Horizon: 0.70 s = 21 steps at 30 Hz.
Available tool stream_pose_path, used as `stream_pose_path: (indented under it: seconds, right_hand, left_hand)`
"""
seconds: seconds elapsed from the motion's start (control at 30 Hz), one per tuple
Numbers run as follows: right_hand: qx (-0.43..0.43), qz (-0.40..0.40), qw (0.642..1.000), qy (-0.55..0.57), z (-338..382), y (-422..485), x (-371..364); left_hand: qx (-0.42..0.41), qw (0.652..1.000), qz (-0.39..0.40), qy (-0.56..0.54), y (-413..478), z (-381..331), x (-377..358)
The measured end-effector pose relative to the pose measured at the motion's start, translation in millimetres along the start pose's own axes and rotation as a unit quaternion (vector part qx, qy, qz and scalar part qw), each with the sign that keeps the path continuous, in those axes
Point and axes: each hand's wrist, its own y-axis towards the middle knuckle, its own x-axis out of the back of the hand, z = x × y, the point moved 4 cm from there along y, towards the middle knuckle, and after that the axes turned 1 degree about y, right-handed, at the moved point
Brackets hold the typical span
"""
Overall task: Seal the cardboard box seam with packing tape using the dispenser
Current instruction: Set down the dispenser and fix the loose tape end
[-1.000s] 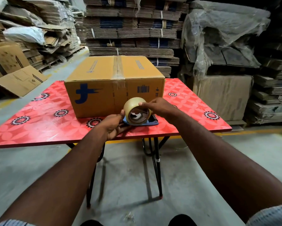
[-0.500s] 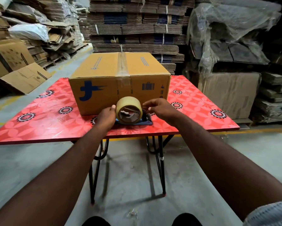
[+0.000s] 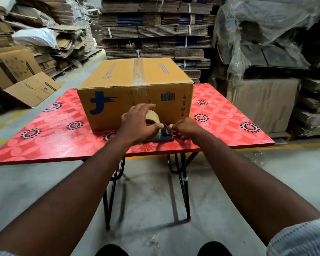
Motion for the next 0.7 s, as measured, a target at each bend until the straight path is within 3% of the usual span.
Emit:
stream_pose_path:
  seconds: [0.13, 0.33, 0.7]
  right_hand:
    - [-0.02, -0.015, 1.0, 0.017, -0.6, 4.2, -1.6]
    - [-0.048, 0.0, 0.996, 0.069, -1.1, 6.4, -4.7]
    - [-0.118, 0.003, 0.96, 0.254, -8.9, 8.9, -4.3]
  left_hand:
    - [-0.076, 0.984, 0.085, 0.14, 3.4, -20.5, -5.0]
    - [-0.166, 0.913, 0.132, 0.348, 14.5, -38.9, -14.8]
    - [-0.108, 0.878, 0.225, 0.408, 30.9, -59.7, -32.0]
